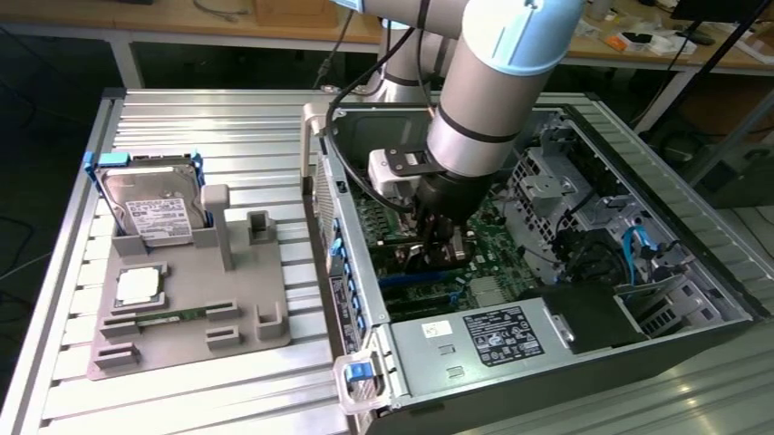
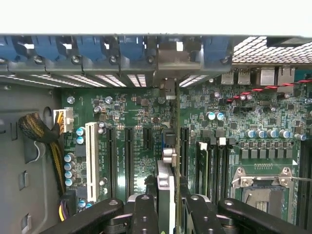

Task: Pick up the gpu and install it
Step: 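Insert the gpu into the slot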

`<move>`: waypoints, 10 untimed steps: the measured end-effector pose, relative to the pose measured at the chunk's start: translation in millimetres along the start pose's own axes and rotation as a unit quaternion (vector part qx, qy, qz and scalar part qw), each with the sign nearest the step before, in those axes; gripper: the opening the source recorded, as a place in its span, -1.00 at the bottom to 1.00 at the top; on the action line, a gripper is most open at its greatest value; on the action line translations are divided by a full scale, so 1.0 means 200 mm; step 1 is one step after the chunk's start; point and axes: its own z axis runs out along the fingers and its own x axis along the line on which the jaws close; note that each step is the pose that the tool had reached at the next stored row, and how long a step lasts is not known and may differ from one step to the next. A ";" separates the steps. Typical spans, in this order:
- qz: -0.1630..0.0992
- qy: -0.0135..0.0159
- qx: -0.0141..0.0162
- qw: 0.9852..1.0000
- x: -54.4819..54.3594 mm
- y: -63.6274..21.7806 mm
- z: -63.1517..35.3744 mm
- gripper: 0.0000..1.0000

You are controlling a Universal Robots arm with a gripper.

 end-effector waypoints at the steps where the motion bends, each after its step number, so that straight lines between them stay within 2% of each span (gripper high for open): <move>1: 0.000 0.000 0.000 1.000 0.00 0.000 0.000 -0.46; 3: 0.000 0.000 0.003 1.000 0.00 0.000 -0.001 -0.46; 6: 0.000 0.001 0.009 1.000 0.00 0.000 -0.001 -0.46; 8: 0.000 0.001 0.011 1.000 0.00 0.000 0.000 -0.46; 9: 0.000 0.001 0.013 1.000 0.00 0.000 -0.001 -0.46; 10: 0.000 0.001 0.017 1.000 -0.01 0.000 -0.001 -0.46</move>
